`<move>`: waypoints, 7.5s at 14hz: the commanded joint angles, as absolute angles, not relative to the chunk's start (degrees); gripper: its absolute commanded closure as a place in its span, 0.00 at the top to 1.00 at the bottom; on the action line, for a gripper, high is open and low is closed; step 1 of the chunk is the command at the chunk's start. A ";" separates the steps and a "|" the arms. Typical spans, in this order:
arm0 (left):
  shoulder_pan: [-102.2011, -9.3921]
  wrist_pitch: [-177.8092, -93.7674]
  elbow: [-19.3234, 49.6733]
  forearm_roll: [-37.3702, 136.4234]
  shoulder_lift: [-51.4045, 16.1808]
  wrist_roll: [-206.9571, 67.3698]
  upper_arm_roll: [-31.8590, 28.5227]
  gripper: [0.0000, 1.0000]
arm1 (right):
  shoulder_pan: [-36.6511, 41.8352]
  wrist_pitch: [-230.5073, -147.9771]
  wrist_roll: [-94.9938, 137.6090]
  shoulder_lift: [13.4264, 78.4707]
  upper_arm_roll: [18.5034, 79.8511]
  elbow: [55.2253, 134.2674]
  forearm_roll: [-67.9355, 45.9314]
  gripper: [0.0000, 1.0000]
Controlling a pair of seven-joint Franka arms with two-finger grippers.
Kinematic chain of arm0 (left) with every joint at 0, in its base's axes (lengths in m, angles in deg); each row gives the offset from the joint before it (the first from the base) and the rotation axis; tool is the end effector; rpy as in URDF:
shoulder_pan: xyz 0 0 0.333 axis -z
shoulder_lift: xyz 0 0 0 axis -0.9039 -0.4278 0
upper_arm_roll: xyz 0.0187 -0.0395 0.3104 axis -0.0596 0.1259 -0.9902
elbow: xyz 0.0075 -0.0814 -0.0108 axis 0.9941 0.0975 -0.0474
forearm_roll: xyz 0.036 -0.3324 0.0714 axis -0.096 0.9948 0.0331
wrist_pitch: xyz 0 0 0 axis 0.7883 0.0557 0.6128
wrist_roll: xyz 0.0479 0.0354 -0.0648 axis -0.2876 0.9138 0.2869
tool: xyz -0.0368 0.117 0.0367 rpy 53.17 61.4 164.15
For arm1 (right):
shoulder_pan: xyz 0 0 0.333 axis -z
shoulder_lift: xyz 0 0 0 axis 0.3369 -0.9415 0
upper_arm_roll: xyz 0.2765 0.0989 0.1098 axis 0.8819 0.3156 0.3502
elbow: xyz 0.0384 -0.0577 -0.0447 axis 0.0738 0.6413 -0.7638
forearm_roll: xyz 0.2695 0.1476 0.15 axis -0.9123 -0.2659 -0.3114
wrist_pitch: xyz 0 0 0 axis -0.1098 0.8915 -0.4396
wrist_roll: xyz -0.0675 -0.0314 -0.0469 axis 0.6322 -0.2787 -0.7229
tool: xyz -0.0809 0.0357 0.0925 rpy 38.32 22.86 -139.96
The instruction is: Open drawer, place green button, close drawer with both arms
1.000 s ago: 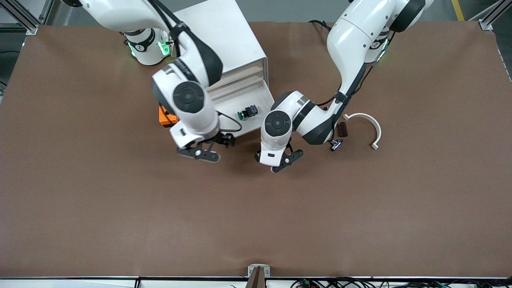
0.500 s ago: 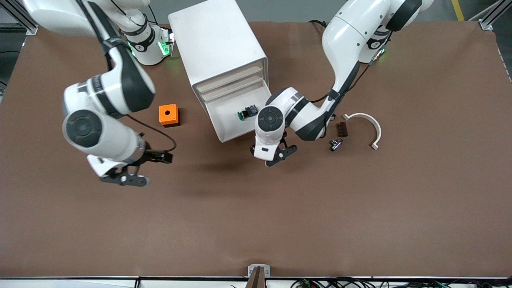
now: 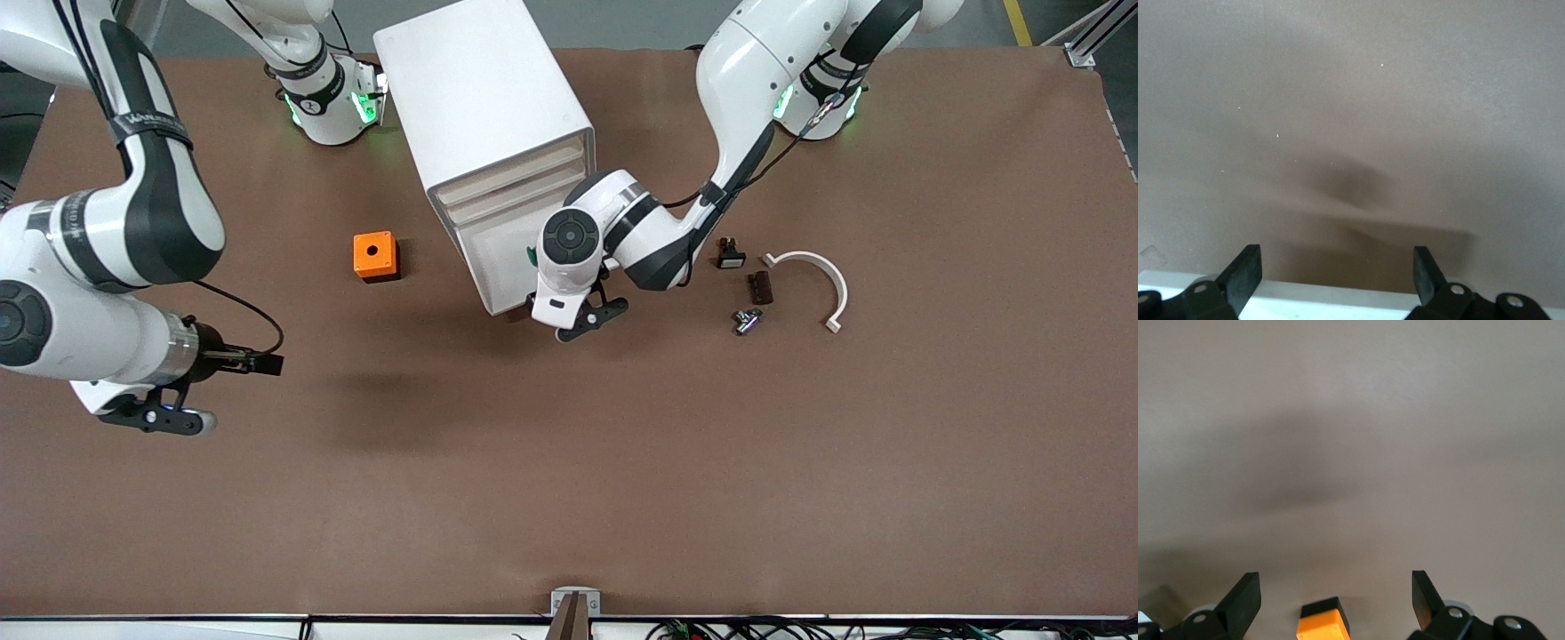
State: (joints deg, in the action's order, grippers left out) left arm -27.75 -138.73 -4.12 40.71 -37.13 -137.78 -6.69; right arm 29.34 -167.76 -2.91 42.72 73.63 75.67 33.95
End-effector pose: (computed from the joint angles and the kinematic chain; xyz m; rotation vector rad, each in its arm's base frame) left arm 0.4557 -0.4984 0.2452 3.0274 0.7495 -0.2889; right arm 0.6116 0.0484 0.4279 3.0801 -0.2581 -0.2969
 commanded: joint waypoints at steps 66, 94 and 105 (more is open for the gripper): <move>-44.27 -138.77 -3.50 46.95 -32.77 -138.05 -2.06 1.00 | 22.85 -144.98 11.00 66.51 51.11 72.01 26.81 1.00; -69.66 -103.97 6.67 45.19 -3.62 -85.26 -1.36 1.00 | 24.52 -154.22 16.72 75.39 51.46 83.35 25.49 1.00; -82.60 -110.54 16.63 46.08 8.63 -66.86 -1.98 1.00 | 24.35 -154.22 16.72 75.30 51.37 83.35 25.58 1.00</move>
